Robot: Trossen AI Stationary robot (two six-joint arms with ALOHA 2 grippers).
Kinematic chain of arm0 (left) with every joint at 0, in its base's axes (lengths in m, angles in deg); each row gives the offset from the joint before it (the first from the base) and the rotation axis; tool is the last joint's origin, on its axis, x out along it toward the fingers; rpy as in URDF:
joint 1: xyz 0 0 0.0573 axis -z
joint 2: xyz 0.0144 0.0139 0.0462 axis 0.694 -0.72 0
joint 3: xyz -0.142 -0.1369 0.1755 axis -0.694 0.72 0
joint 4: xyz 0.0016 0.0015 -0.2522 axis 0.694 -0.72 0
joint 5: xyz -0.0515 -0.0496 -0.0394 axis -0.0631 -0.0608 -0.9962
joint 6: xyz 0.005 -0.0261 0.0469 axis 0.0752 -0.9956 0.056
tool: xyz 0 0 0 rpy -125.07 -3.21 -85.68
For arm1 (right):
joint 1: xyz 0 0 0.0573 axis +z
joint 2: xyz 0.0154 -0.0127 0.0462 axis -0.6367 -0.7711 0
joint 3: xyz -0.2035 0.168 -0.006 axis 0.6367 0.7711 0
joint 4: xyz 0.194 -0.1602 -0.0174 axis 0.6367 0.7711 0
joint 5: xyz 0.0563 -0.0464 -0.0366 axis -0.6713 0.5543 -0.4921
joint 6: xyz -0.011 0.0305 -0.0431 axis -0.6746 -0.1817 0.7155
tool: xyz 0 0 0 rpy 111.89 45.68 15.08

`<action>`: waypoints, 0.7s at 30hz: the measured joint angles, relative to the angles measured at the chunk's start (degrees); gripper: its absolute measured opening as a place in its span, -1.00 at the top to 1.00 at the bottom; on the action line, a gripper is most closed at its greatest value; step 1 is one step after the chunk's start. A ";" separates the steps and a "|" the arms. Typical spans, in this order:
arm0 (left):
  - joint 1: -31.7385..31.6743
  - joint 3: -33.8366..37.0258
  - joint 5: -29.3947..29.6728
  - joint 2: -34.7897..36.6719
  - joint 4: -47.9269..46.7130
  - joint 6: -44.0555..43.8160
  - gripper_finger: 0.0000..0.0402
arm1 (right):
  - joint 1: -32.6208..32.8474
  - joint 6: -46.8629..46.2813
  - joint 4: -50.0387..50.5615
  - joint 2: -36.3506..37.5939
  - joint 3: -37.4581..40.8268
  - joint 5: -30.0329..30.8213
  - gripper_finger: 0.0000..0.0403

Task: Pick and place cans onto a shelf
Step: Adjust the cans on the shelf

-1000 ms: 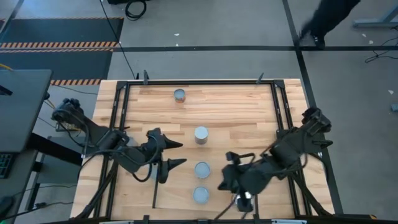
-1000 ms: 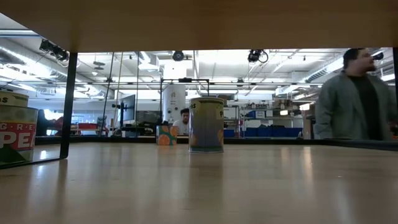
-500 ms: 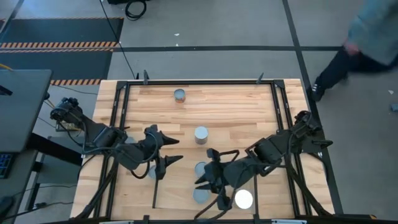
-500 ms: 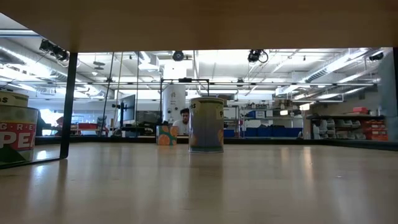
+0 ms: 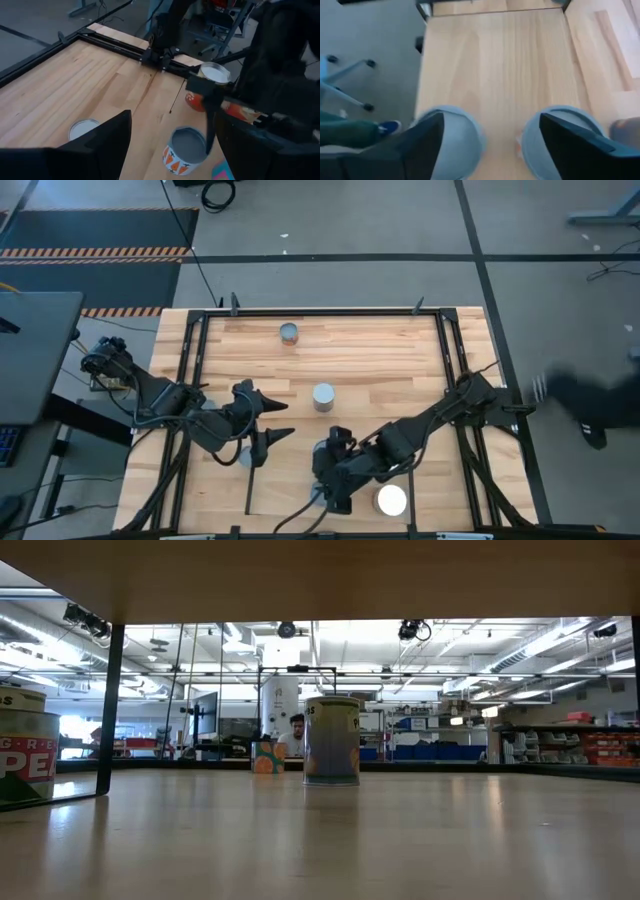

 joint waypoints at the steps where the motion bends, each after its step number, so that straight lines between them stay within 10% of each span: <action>1: 0.00 0.00 0.15 0.00 -0.02 -0.09 -0.42 | 0.01 0.51 0.20 -0.35 0.00 0.29 -0.70; 21: 0.02 0.00 0.38 0.00 0.17 -0.66 -0.42 | 1.48 -1.41 12.87 -1.65 -0.35 -3.31 -0.73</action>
